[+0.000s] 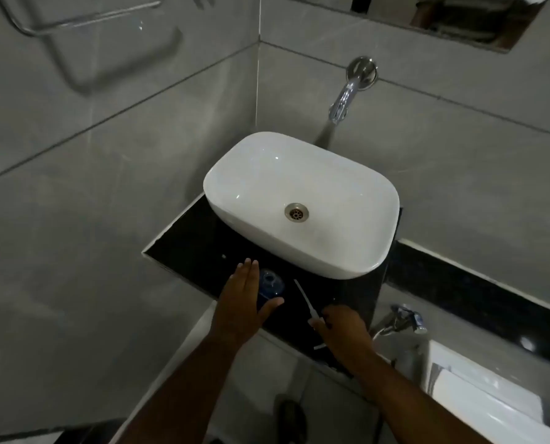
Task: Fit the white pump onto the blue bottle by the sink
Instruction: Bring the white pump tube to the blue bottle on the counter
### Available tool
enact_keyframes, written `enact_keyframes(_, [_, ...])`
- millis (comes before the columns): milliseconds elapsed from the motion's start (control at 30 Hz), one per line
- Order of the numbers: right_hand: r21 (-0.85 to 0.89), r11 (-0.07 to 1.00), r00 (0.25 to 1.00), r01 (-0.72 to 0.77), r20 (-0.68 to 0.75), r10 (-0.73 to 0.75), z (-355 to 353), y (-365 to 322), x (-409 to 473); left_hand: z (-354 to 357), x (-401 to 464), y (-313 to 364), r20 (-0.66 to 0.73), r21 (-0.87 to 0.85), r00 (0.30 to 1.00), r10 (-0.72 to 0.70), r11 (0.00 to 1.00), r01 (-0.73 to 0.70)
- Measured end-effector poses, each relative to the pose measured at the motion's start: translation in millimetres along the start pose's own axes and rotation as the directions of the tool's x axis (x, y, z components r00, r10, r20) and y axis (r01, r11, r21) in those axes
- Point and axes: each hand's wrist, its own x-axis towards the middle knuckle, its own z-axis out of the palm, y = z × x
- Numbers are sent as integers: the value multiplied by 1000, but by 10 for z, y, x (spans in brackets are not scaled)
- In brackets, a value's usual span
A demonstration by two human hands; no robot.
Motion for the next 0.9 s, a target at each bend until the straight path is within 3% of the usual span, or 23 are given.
enact_keyframes(233, [22, 996, 996, -83, 45, 82, 112, 40, 34, 48, 31, -72, -48, 3, 999, 9, 1000, -9])
enact_keyframes(533, [145, 975, 984, -169, -37, 176, -78, -124, -12, 57, -1, -86, -61, -26, 998, 14, 1000, -16])
enact_keyframes(700, [434, 896, 978, -89, -132, 162, -493, -284, -140, 58, 19, -98, -63, 49, 997, 53, 998, -50])
enact_keyframes(800, [426, 904, 967, 34, -244, 79, -804, -444, -198, 79, 28, -97, -78, 37, 995, 65, 997, -62])
enact_keyframes(900, [303, 941, 970, 153, -227, -85, -1096, -700, -213, 135, 21, -95, -100, -50, 994, 42, 998, -47])
